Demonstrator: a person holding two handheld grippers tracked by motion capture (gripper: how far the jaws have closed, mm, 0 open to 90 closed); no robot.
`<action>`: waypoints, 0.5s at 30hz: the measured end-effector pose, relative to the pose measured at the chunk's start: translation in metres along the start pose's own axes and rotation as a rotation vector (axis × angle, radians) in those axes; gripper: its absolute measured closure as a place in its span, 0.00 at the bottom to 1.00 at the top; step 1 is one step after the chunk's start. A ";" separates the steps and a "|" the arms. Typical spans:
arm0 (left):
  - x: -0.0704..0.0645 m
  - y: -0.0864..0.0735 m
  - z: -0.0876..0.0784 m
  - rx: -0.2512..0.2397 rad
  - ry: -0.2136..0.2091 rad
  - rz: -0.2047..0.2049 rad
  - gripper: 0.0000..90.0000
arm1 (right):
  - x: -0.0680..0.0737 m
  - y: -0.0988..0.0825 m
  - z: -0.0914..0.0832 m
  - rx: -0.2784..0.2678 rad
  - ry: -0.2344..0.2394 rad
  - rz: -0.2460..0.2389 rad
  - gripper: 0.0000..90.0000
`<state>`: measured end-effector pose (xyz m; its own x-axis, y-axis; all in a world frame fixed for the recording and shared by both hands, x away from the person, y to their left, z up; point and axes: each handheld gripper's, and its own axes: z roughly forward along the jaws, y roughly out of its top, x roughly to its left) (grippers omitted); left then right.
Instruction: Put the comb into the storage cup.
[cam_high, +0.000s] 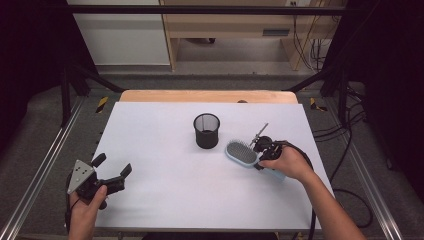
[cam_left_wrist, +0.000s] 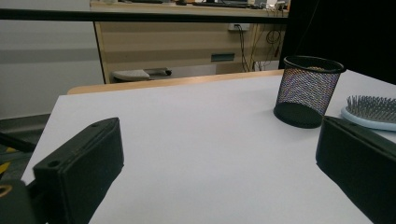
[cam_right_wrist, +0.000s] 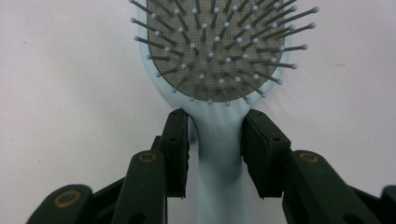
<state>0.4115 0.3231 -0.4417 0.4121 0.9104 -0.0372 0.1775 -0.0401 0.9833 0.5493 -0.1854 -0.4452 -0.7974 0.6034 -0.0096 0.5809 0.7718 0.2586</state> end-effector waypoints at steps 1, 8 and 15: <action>0.000 0.000 0.000 0.000 0.000 0.000 0.01 | 0.000 0.000 0.000 0.000 0.000 -0.001 0.69; 0.000 0.000 0.001 0.004 0.001 0.003 0.01 | -0.001 0.001 -0.001 0.009 0.001 -0.013 0.70; 0.000 -0.001 0.001 0.005 0.001 0.004 0.01 | -0.002 0.002 -0.002 0.020 0.006 -0.022 0.70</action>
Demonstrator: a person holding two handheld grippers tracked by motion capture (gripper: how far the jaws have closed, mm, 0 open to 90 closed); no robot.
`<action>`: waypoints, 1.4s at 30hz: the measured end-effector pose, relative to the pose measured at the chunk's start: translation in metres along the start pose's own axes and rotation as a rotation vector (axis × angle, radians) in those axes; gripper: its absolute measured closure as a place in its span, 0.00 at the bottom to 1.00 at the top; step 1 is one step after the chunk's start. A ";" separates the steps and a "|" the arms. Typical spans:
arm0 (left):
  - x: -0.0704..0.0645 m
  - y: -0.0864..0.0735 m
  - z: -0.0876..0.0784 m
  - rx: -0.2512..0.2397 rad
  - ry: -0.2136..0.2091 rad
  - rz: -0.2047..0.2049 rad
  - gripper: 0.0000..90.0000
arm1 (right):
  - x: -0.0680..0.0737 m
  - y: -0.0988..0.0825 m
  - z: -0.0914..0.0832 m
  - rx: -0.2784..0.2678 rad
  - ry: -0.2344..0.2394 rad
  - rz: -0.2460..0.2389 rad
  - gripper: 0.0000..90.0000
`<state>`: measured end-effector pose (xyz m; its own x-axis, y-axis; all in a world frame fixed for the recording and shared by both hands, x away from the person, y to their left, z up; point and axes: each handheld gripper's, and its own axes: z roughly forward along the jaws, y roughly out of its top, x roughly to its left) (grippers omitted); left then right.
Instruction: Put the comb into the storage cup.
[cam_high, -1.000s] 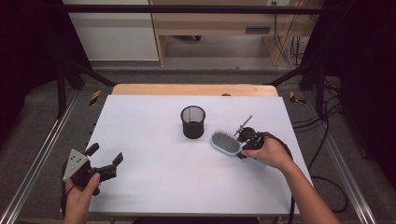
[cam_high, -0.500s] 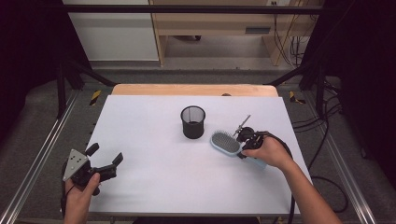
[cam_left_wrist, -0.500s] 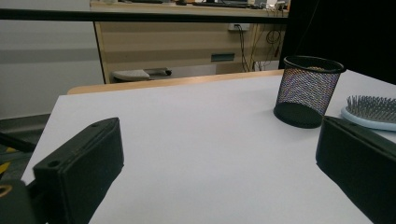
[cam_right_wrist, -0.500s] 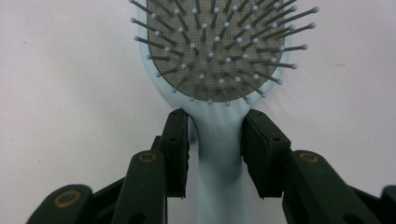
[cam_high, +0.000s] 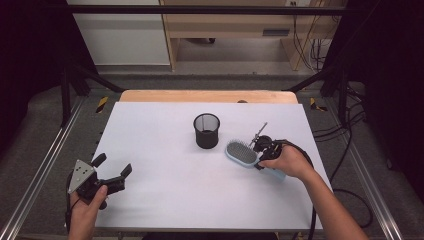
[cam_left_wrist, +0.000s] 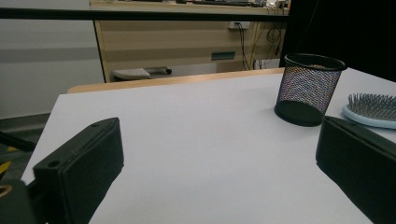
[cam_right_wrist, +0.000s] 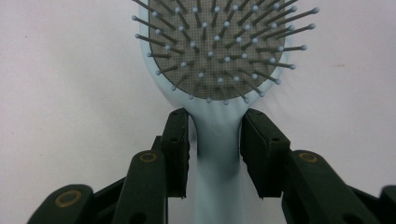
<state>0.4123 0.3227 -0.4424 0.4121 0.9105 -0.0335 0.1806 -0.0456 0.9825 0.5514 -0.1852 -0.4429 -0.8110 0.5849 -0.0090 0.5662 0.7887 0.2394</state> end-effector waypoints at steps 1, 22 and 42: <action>0.000 0.000 0.000 0.000 0.000 0.000 0.01 | 0.000 0.000 0.000 0.000 0.000 0.000 0.70; 0.000 0.000 0.000 0.001 0.000 0.001 0.01 | -0.002 0.000 0.003 0.011 0.010 -0.011 0.73; 0.000 0.000 0.000 0.004 0.000 0.001 0.01 | -0.001 0.001 0.003 0.026 0.003 -0.035 0.74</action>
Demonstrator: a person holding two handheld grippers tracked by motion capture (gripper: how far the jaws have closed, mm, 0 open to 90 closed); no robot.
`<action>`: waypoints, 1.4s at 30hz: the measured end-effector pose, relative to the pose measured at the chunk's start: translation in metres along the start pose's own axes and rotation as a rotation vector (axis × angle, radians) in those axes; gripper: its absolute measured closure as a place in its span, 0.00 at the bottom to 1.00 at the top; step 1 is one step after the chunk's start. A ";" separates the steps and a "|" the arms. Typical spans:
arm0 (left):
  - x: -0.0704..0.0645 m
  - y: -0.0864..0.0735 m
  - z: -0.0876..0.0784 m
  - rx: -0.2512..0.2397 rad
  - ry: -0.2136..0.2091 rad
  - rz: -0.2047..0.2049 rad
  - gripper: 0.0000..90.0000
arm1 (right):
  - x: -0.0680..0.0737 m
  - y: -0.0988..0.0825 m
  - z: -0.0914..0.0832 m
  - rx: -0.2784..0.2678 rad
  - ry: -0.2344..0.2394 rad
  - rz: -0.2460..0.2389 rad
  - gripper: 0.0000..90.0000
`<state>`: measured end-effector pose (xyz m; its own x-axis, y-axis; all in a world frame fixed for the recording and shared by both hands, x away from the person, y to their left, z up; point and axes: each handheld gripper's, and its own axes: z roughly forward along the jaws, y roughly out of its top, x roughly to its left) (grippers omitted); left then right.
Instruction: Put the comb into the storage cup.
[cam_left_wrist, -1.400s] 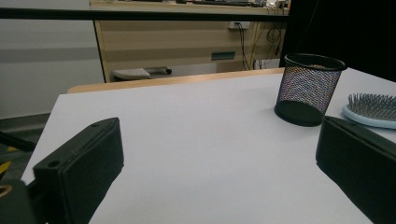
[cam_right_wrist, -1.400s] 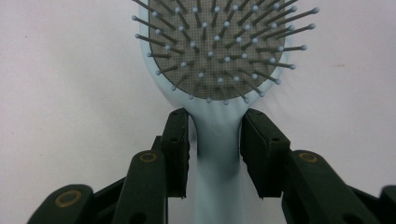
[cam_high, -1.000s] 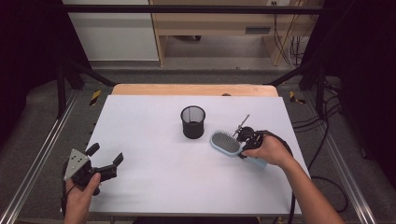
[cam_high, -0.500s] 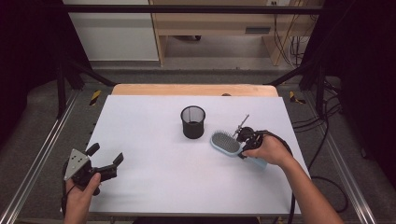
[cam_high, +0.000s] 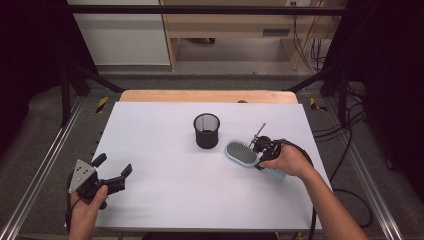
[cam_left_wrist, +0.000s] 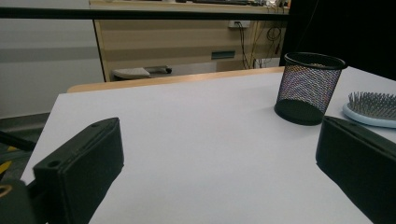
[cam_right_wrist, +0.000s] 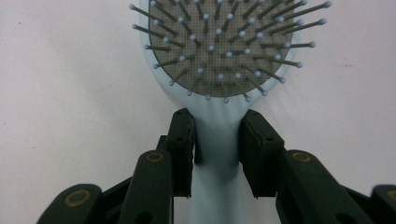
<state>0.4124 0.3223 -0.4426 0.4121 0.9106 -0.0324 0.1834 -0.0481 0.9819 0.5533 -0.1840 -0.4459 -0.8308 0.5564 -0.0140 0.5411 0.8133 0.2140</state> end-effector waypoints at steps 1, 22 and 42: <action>0.000 0.000 0.000 0.000 0.000 0.000 0.01 | 0.000 0.000 0.000 0.000 0.000 0.000 0.74; 0.001 0.000 -0.001 -0.001 0.003 -0.001 0.01 | 0.003 0.001 -0.001 0.021 -0.013 -0.026 0.77; 0.001 0.000 -0.001 0.002 0.006 -0.003 0.01 | 0.004 -0.004 -0.004 0.014 -0.055 -0.031 0.78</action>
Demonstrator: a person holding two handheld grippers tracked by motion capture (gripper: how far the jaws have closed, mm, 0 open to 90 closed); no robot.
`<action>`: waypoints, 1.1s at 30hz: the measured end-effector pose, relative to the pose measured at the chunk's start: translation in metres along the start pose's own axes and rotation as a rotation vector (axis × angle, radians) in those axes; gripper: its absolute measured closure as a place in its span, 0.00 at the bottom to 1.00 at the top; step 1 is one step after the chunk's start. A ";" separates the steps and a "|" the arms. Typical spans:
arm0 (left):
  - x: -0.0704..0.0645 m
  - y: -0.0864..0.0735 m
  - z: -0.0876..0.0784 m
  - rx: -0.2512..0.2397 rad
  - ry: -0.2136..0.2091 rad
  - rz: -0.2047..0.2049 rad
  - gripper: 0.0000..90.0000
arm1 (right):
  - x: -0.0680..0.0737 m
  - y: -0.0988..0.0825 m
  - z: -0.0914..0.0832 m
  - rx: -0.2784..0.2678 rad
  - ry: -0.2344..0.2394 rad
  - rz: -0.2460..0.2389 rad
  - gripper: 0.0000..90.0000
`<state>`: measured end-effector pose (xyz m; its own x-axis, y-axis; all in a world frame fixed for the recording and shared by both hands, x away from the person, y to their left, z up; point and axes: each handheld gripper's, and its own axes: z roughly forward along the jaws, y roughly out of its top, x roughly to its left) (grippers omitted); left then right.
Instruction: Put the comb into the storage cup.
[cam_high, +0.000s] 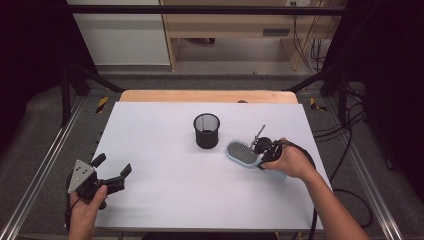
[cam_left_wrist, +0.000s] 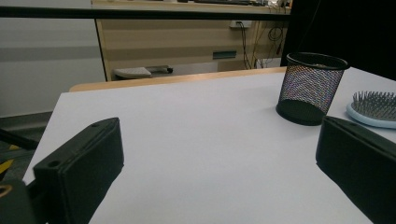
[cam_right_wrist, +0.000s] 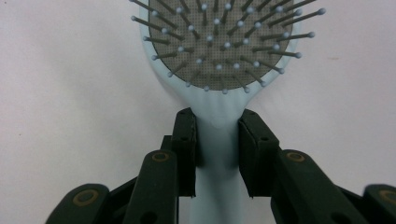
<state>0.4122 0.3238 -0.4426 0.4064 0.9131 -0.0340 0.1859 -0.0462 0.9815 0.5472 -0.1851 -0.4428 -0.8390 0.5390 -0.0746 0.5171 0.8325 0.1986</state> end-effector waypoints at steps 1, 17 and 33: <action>0.000 0.000 0.000 0.000 0.000 0.000 0.01 | 0.000 -0.001 0.000 -0.004 -0.005 0.001 0.78; 0.000 0.000 0.000 0.003 0.002 0.001 0.01 | -0.007 -0.008 -0.028 -0.175 -0.065 0.087 0.78; 0.001 0.000 0.000 0.000 0.007 -0.001 0.01 | 0.004 0.003 -0.049 -0.495 -0.130 0.162 0.78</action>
<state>0.4124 0.3245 -0.4428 0.4001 0.9159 -0.0340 0.1867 -0.0452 0.9814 0.5368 -0.1865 -0.3950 -0.7110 0.6930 -0.1191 0.4702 0.5945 0.6523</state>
